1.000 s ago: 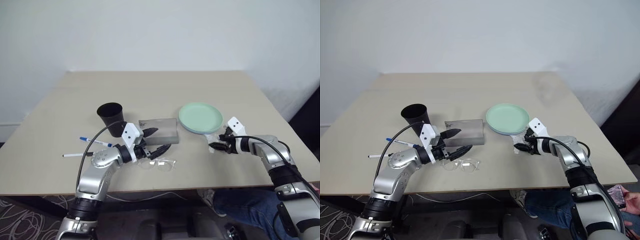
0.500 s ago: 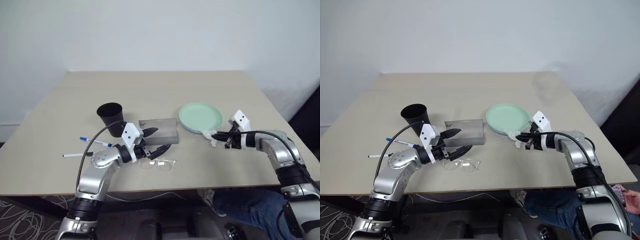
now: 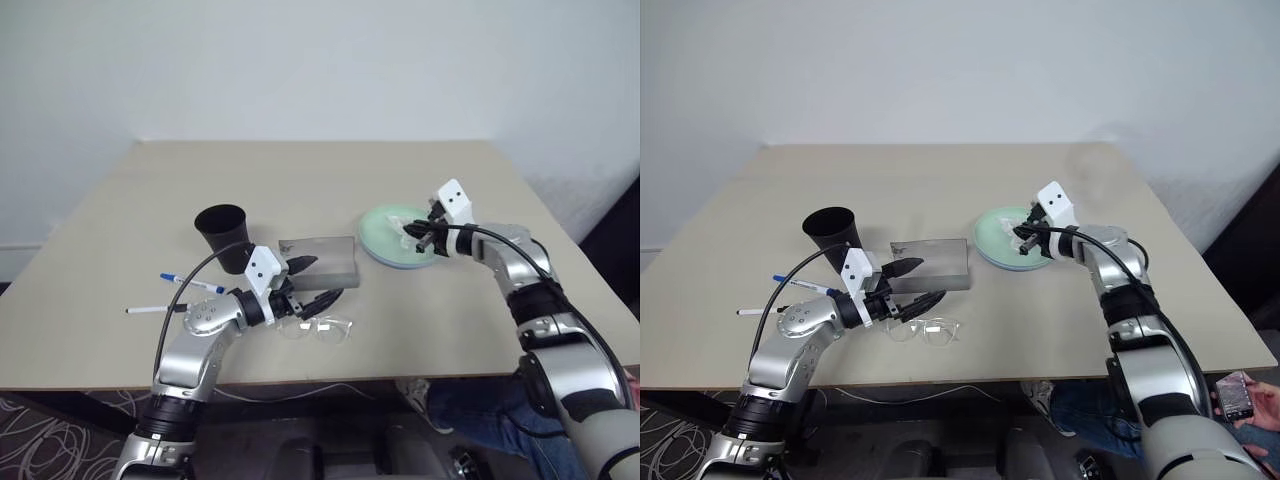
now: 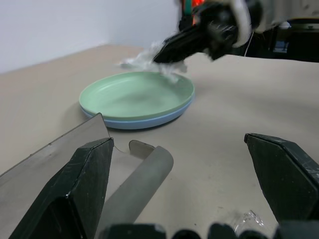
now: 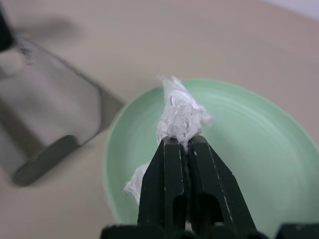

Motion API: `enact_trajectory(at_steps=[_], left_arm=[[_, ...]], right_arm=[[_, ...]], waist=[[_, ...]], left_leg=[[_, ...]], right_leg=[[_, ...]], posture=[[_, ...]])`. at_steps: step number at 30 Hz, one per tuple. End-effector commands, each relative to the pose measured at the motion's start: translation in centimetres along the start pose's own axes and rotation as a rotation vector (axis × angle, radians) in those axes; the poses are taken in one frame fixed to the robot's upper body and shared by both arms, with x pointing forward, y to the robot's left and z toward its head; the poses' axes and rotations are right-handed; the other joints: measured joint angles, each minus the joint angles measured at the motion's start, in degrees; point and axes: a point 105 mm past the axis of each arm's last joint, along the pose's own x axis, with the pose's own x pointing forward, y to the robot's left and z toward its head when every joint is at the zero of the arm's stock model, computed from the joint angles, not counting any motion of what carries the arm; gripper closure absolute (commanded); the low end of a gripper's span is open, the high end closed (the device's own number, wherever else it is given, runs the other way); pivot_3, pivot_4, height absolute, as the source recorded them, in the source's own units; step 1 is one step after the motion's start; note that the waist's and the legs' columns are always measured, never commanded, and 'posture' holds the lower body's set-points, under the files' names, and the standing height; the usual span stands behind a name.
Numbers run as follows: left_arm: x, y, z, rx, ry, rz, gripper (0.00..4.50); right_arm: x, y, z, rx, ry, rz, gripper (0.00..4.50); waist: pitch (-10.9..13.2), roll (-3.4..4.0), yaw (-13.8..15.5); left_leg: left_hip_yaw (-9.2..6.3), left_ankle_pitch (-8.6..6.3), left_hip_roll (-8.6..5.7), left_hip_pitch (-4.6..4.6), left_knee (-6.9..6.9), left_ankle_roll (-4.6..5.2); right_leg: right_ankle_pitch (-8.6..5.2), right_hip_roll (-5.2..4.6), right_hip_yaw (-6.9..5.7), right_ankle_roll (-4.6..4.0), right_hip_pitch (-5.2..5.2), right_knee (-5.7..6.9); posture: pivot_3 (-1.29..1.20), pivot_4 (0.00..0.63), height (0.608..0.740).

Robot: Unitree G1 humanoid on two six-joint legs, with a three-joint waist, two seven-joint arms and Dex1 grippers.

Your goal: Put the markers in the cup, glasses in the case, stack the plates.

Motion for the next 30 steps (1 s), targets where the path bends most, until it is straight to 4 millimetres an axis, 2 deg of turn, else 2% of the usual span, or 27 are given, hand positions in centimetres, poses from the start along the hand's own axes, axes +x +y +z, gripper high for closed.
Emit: enact_trajectory(at_steps=[1,10,13,16,19,23,25,30], left_arm=[[0.0,0.2,1.4,0.049,-0.039,0.011,0.00],[-0.3,0.1,1.3,0.048,-0.034,0.014,0.00],[-0.5,0.2,1.3,0.053,-0.021,0.004,0.00],[-0.7,0.6,1.3,0.072,-0.001,-0.010,0.00],[-0.6,1.3,1.6,0.097,0.030,-0.060,0.00],[-0.8,1.9,1.7,0.113,0.096,-0.153,0.00],[-0.8,2.0,1.9,0.127,0.133,-0.222,0.00],[-1.1,1.5,2.3,0.131,0.212,-0.385,0.00]], right_arm=[[0.1,-1.5,2.0,0.004,-0.067,-0.071,3.83],[0.0,-1.2,1.8,-0.015,-0.100,-0.042,0.78],[-0.8,-1.1,2.2,-0.037,-0.169,-0.023,0.78],[-1.8,0.5,2.5,-0.017,-0.229,0.105,0.78],[-3.3,3.4,1.2,-0.039,-0.218,0.303,0.78],[-4.3,5.9,-1.5,-0.129,-0.126,0.413,0.78],[-4.4,6.4,-2.3,-0.137,-0.102,0.423,0.78],[-4.0,6.5,-2.8,-0.125,-0.106,0.392,0.78]], waist=[[0.00,0.00,0.03],[0.00,0.02,-0.07],[0.00,0.02,-0.06],[0.00,0.03,0.01],[-0.01,0.02,0.16],[-0.01,0.04,0.00],[0.00,0.04,-0.10],[0.01,0.05,-0.27]], left_leg=[[-0.03,0.00,-0.01,-0.01,0.00,0.00],[-0.03,0.00,0.02,0.05,0.00,0.00],[-0.04,0.00,0.02,0.07,0.00,0.00],[-0.06,0.00,0.02,0.06,-0.01,0.00],[-0.14,0.00,0.00,0.01,0.00,0.00],[-0.10,0.00,0.00,0.08,0.02,0.00],[-0.07,0.00,0.04,0.13,0.02,-0.01],[0.00,0.00,0.06,0.14,0.02,-0.02]], right_leg=[[0.00,-0.01,0.00,0.00,0.00,0.00],[0.00,0.01,0.00,0.00,0.02,0.05],[0.00,0.02,-0.01,-0.01,0.03,0.06],[0.00,0.02,-0.01,0.00,0.03,0.05],[-0.01,0.01,-0.06,0.01,0.04,0.02],[-0.01,0.00,-0.06,0.01,0.09,0.02],[-0.06,0.00,-0.06,-0.08,0.07,0.04],[-0.09,0.02,-0.06,-0.12,0.04,0.06]], posture=[[0.00,0.000,0.721],[0.00,0.000,0.721],[0.00,0.000,0.721],[0.00,0.000,0.721],[0.00,0.000,0.721],[0.00,0.000,0.721],[0.00,0.000,0.721],[0.00,0.000,0.721]])
